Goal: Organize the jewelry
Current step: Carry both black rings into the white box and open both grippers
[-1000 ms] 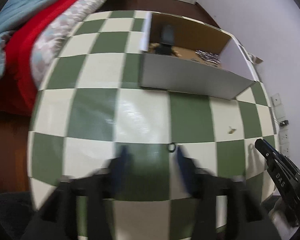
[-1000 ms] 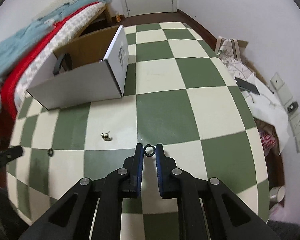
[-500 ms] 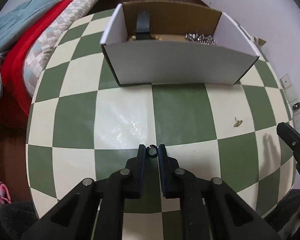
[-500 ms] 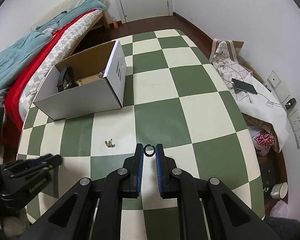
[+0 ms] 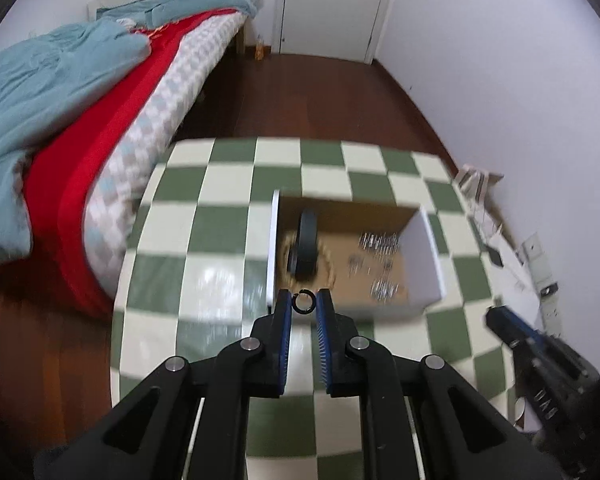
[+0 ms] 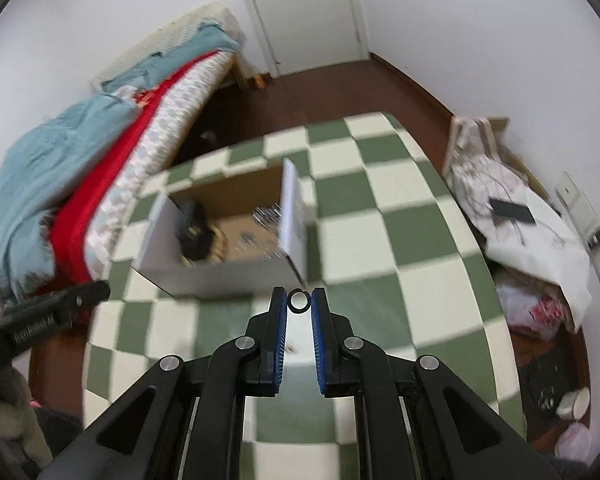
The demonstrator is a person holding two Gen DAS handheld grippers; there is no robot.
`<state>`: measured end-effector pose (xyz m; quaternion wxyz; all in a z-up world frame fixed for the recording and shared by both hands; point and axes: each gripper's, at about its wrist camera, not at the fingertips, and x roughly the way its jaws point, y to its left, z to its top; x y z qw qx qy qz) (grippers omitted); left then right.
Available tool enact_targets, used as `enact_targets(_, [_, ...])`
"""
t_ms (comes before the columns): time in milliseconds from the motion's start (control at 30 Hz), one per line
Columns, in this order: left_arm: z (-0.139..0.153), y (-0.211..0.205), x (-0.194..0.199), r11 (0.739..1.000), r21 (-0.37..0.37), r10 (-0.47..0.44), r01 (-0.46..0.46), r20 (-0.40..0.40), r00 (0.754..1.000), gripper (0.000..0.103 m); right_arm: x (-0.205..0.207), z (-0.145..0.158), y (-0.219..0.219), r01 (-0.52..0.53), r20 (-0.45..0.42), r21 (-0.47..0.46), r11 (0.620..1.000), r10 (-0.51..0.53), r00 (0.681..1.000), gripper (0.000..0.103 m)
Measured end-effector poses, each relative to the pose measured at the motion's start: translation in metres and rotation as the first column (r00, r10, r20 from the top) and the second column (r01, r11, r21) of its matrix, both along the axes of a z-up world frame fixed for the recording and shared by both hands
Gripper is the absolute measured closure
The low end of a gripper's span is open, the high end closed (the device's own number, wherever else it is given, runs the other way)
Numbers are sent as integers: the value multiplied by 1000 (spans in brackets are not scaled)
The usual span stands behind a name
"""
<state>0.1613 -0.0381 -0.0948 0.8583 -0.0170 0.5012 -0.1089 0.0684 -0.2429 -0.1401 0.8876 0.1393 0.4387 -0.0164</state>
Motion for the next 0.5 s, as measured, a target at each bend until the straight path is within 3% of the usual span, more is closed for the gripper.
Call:
enact_targets(167, [-12,-10,44,1000,-2,-18,18,-45,999,93,44,16,16,-64,5,11,998,64,998,90])
enact_targets(267, [-28,-16,63,999,-25,-35,33,-105,994,93,75,11,26,-102,-36,-1,995,102,994,90])
enact_targets(433, [-37,-19,83,995,-101,-33,14,-186,982,91,116,-8,27,-132,-122,62,989,139,983,90])
enact_targets(500, [-36,-19,88,996,-94,-11,-7,-191,982,85,126,-13,25,-140,-140,90,986,152,978,89])
